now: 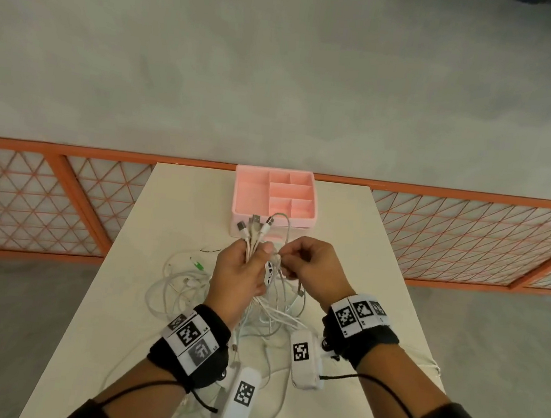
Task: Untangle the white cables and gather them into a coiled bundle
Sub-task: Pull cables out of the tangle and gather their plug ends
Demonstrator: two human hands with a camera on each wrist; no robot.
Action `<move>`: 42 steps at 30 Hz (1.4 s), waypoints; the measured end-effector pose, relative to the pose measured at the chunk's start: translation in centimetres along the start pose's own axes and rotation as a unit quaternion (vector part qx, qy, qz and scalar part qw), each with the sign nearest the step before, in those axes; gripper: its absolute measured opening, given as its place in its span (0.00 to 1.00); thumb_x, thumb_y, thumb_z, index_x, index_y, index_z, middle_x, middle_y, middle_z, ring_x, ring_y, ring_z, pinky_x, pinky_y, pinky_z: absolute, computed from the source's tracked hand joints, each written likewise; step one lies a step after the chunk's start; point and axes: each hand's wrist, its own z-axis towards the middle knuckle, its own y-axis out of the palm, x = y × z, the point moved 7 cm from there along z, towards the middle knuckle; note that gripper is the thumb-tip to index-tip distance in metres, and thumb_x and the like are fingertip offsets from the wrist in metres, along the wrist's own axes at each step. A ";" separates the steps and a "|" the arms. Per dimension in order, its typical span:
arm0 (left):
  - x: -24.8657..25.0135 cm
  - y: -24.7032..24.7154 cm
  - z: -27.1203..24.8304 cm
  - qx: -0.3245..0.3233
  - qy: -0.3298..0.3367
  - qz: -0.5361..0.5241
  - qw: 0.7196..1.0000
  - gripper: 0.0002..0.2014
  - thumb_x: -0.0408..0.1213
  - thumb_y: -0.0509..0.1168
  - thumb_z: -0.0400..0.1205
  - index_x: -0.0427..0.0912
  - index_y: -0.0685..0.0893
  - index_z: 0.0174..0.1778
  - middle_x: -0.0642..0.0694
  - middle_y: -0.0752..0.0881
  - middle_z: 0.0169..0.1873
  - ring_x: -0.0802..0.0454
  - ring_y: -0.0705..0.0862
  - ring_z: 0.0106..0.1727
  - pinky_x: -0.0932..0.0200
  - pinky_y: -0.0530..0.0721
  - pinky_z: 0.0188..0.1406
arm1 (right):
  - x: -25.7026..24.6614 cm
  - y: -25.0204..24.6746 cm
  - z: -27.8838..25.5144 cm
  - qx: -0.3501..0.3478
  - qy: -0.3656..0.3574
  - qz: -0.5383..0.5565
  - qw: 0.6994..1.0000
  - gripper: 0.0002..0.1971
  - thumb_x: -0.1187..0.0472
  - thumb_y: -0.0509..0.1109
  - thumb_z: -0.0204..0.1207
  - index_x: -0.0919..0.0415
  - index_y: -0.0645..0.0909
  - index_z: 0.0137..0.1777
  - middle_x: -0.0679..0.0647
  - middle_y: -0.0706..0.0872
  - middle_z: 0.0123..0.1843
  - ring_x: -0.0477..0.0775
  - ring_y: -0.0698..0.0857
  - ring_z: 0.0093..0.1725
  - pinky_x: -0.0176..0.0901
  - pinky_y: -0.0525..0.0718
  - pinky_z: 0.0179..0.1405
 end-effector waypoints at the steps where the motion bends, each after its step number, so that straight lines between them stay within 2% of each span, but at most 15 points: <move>1: 0.5 0.1 0.2 0.003 0.017 0.012 1.000 0.12 0.36 0.68 0.85 0.42 0.76 0.36 0.54 0.68 0.20 0.56 0.64 0.21 0.62 0.66 0.20 | -0.1 0.3 -0.1 -0.020 -0.011 -0.039 0.999 0.05 0.76 0.69 0.75 0.67 0.84 0.45 0.61 0.85 0.30 0.54 0.84 0.28 0.49 0.84 0.33; 3: 1.3 0.2 0.5 0.008 0.040 0.020 0.999 0.05 0.34 0.70 0.84 0.37 0.83 0.44 0.52 0.76 0.22 0.58 0.68 0.20 0.63 0.69 0.19 | -0.7 0.5 -0.4 -0.044 -0.033 -0.118 0.992 0.08 0.73 0.70 0.73 0.60 0.83 0.45 0.60 0.87 0.30 0.56 0.86 0.29 0.52 0.86 0.35; 6: 1.5 0.6 1.0 0.008 0.032 0.007 0.999 0.06 0.31 0.72 0.81 0.32 0.88 0.51 0.45 0.85 0.28 0.61 0.73 0.20 0.65 0.70 0.17 | -2.2 0.6 -0.6 -0.052 -0.079 -0.154 0.984 0.10 0.71 0.70 0.72 0.57 0.82 0.47 0.58 0.87 0.31 0.59 0.87 0.32 0.56 0.88 0.39; 8: 1.5 0.8 1.4 0.006 0.029 0.005 1.000 0.05 0.31 0.73 0.80 0.33 0.88 0.48 0.45 0.84 0.28 0.60 0.72 0.20 0.65 0.68 0.17 | -3.2 0.3 -0.8 -0.035 -0.098 -0.126 0.987 0.10 0.72 0.69 0.72 0.58 0.81 0.49 0.58 0.84 0.31 0.58 0.85 0.32 0.56 0.87 0.39; 11: 0.8 0.8 1.8 0.000 0.022 0.008 1.000 0.02 0.30 0.72 0.81 0.35 0.87 0.44 0.53 0.76 0.20 0.58 0.65 0.19 0.64 0.64 0.17 | -3.9 -1.0 -0.9 0.005 -0.092 -0.038 0.995 0.16 0.76 0.70 0.73 0.57 0.74 0.52 0.60 0.83 0.32 0.56 0.83 0.32 0.49 0.85 0.35; 16: -0.5 0.5 1.7 -0.004 0.004 -0.007 1.000 0.06 0.30 0.72 0.81 0.31 0.86 0.50 0.56 0.73 0.18 0.59 0.63 0.20 0.63 0.62 0.20 | -4.2 -1.2 -1.3 -0.015 -0.076 0.013 0.997 0.18 0.80 0.70 0.74 0.60 0.72 0.53 0.66 0.85 0.35 0.53 0.85 0.29 0.43 0.84 0.34; 18: -0.8 0.3 1.6 0.000 0.001 -0.026 1.000 0.11 0.31 0.73 0.80 0.26 0.85 0.52 0.51 0.79 0.23 0.59 0.63 0.21 0.62 0.63 0.20 | -4.2 -1.4 -1.4 -0.015 -0.073 0.023 0.997 0.17 0.81 0.70 0.73 0.61 0.72 0.52 0.68 0.85 0.35 0.52 0.85 0.28 0.41 0.83 0.33; 20: -1.0 0.1 1.6 -0.001 0.002 -0.033 0.999 0.13 0.33 0.73 0.79 0.26 0.85 0.53 0.39 0.88 0.37 0.57 0.64 0.22 0.62 0.63 0.20 | -4.1 -1.5 -1.3 -0.015 -0.073 0.031 0.997 0.17 0.82 0.70 0.73 0.62 0.72 0.52 0.73 0.85 0.36 0.53 0.84 0.27 0.41 0.83 0.33; 22: -1.3 -0.1 1.6 -0.001 0.007 -0.021 1.000 0.12 0.32 0.74 0.80 0.26 0.85 0.52 0.33 0.86 0.40 0.55 0.65 0.23 0.61 0.64 0.21 | -4.1 -1.4 -1.2 -0.022 -0.073 0.028 0.997 0.17 0.82 0.69 0.72 0.63 0.73 0.53 0.77 0.84 0.38 0.55 0.84 0.28 0.45 0.83 0.34; 25: -1.4 -0.2 1.8 -0.003 0.015 0.020 1.000 0.03 0.27 0.73 0.79 0.31 0.87 0.45 0.42 0.84 0.30 0.59 0.71 0.21 0.65 0.68 0.21 | -4.2 -1.0 -1.2 -0.039 -0.079 0.029 0.996 0.17 0.82 0.71 0.72 0.63 0.73 0.53 0.70 0.85 0.33 0.56 0.84 0.29 0.47 0.84 0.36; 27: -1.4 -0.1 1.9 -0.009 0.026 0.047 0.999 0.05 0.24 0.73 0.79 0.38 0.88 0.41 0.52 0.87 0.26 0.65 0.77 0.20 0.71 0.72 0.21 | -4.7 -0.3 -1.5 -0.058 -0.091 0.049 0.993 0.17 0.83 0.70 0.72 0.65 0.73 0.54 0.61 0.86 0.32 0.54 0.85 0.29 0.44 0.84 0.36; 32: -3.0 -1.6 2.2 0.023 -0.014 0.018 0.999 0.06 0.29 0.77 0.76 0.33 0.89 0.46 0.49 0.87 0.27 0.59 0.75 0.21 0.66 0.71 0.18 | -5.8 -0.4 -1.8 -0.031 -0.113 0.171 0.978 0.18 0.84 0.67 0.72 0.65 0.71 0.54 0.66 0.84 0.35 0.57 0.82 0.29 0.44 0.81 0.34; 36: -3.5 -2.3 2.3 0.046 -0.056 -0.038 0.997 0.08 0.28 0.77 0.75 0.37 0.88 0.47 0.50 0.89 0.33 0.59 0.77 0.25 0.65 0.70 0.17 | -3.3 -1.6 -1.5 0.050 -0.051 0.250 0.965 0.14 0.74 0.66 0.67 0.62 0.74 0.51 0.60 0.79 0.31 0.56 0.77 0.28 0.48 0.79 0.35; 39: -3.1 -1.9 2.1 0.050 -0.045 -0.001 0.998 0.08 0.25 0.78 0.74 0.34 0.88 0.46 0.45 0.89 0.33 0.59 0.83 0.25 0.67 0.75 0.18 | -0.9 -2.0 -1.4 0.085 0.031 0.078 0.993 0.04 0.64 0.68 0.80 0.63 0.77 0.45 0.55 0.75 0.25 0.54 0.75 0.23 0.51 0.77 0.35; 42: -3.6 -1.8 2.2 0.044 -0.034 0.073 0.996 0.09 0.25 0.80 0.71 0.40 0.91 0.41 0.42 0.92 0.37 0.51 0.88 0.34 0.60 0.84 0.30 | -0.5 -1.1 -1.1 0.008 0.035 -0.149 0.988 0.11 0.59 0.64 0.84 0.63 0.83 0.43 0.54 0.81 0.28 0.52 0.81 0.25 0.46 0.80 0.33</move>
